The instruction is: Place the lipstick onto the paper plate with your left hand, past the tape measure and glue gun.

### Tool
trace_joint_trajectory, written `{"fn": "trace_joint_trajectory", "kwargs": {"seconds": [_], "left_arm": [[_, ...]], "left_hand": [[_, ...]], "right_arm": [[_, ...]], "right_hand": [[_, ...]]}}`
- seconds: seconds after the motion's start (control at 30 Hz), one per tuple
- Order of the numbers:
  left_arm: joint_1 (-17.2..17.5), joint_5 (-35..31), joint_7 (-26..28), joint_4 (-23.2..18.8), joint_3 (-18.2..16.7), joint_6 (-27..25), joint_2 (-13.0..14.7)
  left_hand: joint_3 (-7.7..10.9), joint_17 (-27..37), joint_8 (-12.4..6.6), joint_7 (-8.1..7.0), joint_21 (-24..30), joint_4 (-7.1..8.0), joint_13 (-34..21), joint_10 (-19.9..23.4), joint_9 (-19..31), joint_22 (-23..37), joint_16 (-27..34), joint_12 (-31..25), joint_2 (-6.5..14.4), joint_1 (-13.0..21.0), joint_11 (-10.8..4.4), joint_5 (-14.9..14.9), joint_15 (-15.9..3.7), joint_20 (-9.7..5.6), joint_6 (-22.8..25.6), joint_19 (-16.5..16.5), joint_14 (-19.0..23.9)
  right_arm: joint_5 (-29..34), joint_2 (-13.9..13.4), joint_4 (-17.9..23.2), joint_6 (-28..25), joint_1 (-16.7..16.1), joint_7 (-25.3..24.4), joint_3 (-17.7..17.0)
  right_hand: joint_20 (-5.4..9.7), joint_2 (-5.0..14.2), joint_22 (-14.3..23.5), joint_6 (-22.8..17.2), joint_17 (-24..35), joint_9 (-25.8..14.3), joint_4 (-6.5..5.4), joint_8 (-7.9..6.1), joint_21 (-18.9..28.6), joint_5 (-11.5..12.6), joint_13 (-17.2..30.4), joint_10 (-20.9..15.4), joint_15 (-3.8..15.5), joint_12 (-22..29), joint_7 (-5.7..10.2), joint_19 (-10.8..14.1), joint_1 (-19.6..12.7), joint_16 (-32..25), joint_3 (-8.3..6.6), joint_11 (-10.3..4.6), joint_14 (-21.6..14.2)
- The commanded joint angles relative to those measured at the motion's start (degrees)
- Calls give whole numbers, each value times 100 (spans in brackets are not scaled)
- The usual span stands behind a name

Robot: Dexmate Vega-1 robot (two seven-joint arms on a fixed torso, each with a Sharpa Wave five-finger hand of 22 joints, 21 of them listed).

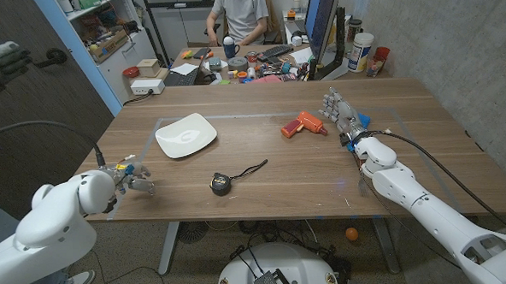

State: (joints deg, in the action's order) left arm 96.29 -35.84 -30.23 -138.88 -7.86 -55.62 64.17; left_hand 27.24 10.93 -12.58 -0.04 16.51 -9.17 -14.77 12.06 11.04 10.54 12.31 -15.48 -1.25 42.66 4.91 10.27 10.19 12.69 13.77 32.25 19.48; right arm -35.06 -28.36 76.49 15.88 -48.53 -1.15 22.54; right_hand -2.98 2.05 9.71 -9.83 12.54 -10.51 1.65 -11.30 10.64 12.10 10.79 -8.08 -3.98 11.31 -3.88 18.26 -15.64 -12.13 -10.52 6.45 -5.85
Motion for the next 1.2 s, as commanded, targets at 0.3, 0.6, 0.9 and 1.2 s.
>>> {"fn": "trace_joint_trajectory", "kwargs": {"seconds": [0.3, 0.6, 0.9, 1.2], "left_arm": [[228, 1279, 1317, -74, 6, -397, 514], [532, 1340, 2453, -102, -113, -73, 17], [648, 1309, 3067, -123, -111, 34, -244], [508, 1423, 3201, -190, 99, -193, -182]], "left_hand": [[99, 10, -57, -114, 33, -97, -47, 293, 30, 40, 116, -123, 113, 492, -125, 71, -111, -8, 328, 310, 384], [148, 86, -270, -315, 343, -143, -225, 1076, 69, 65, 383, -461, 377, 1742, -655, 184, -503, -37, 1276, 1321, 1155], [19, 242, -482, -331, 700, -132, -350, 1562, 125, 36, 682, -642, 436, 2638, -913, 222, -967, -159, 2160, 2241, 1643], [20, 265, -531, -311, 847, -88, -381, 1676, 150, 21, 749, -675, 476, 2783, -904, 243, -1005, -357, 2397, 2589, 1843]], "right_arm": [[-7, 32, -95, 38, 41, 58, 22], [-31, 14, -106, 39, 9, 69, 4], [-44, -11, -100, 41, -3, 95, -7], [-74, 4, -174, 59, 39, 164, -9]], "right_hand": [[-19, -19, 16, 6, -2, -23, 26, 14, 41, 40, 13, -36, -7, -8, 37, 30, 38, -25, 23, -6, -42], [-21, -29, 16, 8, -2, -24, 32, 15, 41, 42, 14, -34, -5, -8, 37, 31, 40, -23, 30, -6, -44], [-24, -40, 16, 12, -2, -24, 37, 17, 42, 45, 14, -32, -13, -9, 39, 33, 47, -22, 40, -1, -47], [-26, -53, 16, 18, -2, -24, 39, 19, 43, 46, 14, -30, -15, -10, 35, 33, 57, -20, 52, 7, -44]]}}
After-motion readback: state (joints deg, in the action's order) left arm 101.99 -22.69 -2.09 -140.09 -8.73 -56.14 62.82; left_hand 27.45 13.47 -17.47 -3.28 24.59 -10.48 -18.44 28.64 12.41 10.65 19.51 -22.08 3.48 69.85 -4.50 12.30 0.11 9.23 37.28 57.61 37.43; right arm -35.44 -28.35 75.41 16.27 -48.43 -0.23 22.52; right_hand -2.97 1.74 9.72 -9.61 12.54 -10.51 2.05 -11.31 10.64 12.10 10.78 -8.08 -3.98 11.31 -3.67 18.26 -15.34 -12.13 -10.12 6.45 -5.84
